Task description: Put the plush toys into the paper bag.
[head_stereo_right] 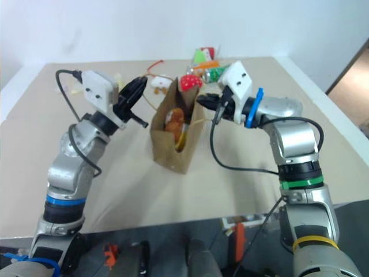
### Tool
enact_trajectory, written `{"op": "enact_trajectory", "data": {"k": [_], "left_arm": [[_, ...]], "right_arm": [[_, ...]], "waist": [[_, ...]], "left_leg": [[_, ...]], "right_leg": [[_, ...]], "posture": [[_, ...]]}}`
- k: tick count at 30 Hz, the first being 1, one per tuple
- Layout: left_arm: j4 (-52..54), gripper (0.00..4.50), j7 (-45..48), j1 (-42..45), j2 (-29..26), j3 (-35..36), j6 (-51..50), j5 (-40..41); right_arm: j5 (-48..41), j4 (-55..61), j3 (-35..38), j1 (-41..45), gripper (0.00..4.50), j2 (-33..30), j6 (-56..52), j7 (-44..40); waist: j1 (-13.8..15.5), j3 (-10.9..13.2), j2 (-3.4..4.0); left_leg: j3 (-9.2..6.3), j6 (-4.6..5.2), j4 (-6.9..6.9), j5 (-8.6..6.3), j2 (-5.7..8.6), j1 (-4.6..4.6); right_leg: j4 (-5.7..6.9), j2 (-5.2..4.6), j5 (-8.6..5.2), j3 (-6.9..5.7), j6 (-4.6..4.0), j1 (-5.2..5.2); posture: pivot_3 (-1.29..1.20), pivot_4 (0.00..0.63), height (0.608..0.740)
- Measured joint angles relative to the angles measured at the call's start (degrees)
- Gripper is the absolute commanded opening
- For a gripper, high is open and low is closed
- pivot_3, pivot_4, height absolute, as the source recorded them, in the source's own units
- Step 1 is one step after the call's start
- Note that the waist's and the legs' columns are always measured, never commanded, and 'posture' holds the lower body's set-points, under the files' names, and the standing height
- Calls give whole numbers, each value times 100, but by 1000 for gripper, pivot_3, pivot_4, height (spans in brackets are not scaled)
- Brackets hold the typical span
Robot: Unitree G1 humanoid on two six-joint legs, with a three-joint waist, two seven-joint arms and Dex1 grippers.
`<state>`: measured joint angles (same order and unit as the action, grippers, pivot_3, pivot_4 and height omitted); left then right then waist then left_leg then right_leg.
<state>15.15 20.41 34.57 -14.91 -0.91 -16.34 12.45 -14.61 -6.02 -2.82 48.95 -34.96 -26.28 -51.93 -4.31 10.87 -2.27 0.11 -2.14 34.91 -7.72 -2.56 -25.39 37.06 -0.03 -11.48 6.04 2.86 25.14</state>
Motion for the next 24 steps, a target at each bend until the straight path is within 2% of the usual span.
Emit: {"op": "enact_trajectory", "data": {"k": [4, 6, 7, 8, 10, 13, 15, 17, 20, 24], "left_arm": [[1, 0, 19, 0, 8, -30, 0, -14], [0, 0, 26, -2, -8, -30, 1, -17], [0, 0, 26, -2, -10, -30, 1, -17], [2, 0, 33, -9, -18, -30, 0, -17], [4, 0, 49, -49, -38, -31, 0, -16], [25, 0, 144, -130, -104, -33, -26, 2], [70, 578, 267, -164, -175, -22, -103, 114], [132, 1231, 377, -208, -194, 24, -172, 276], [147, 2856, 516, -211, -267, 122, -278, 475], [266, 4434, 746, -223, -407, 225, -453, 855]], "right_arm": [[52, -177, 4, 2, 97, 51, 135, 106], [32, -275, 41, 6, 788, 70, 124, 123], [29, -284, 55, 7, 984, 74, 120, 127], [-38, -306, 99, 18, 1485, 79, 52, 130], [-254, -309, 295, 58, 2195, 113, -174, 167], [-643, -306, 660, 216, 3643, 130, -644, 275], [-868, -296, 860, 262, 4489, 115, -946, 338], [-1061, -280, 1042, 263, 4500, 83, -1212, 384], [-1164, -285, 1244, 269, 4500, -189, -1362, 456], [-1044, -386, 1273, 8, 4500, -846, -1212, 179]], "waist": [[-6, 0, 0], [-6, 0, 0], [-5, 0, 0], [-5, 0, 0], [-5, 0, 0], [-4, 0, 0], [-4, 0, 0], [-4, 0, 0], [-2, 0, 0], [1, 0, 0]], "left_leg": [[-1, 0, -1, 0, -4, 3], [0, 1, 0, 1, -3, 3], [0, 1, 1, 1, -2, 3], [1, 1, 1, 1, -2, 3], [1, 1, 0, 1, -2, 3], [0, 1, 0, 0, -3, 3], [0, 1, -1, 0, -3, 3], [0, 1, 0, 0, -2, 2], [0, 1, 0, 0, -1, 1], [0, 1, 0, -1, 0, 1]], "right_leg": [[1, 6, -2, 0, -4, 0], [1, 4, -2, 2, -5, -2], [1, 4, -2, 3, -5, -2], [0, 3, -2, 4, -5, -2], [1, 3, -1, 4, -4, -2], [1, 4, -1, 3, -4, -2], [0, 4, -2, 3, -5, -2], [0, 3, -2, 5, -5, -2], [0, 3, -4, 4, -8, -1], [-1, 2, -8, 4, -11, -3]], "posture": [[0, 150, 740], [0, 150, 740], [0, 150, 740], [0, 150, 740], [0, 150, 740], [0, 150, 740], [0, 150, 740], [0, 150, 740], [0, 150, 740], [0, 150, 740]]}}
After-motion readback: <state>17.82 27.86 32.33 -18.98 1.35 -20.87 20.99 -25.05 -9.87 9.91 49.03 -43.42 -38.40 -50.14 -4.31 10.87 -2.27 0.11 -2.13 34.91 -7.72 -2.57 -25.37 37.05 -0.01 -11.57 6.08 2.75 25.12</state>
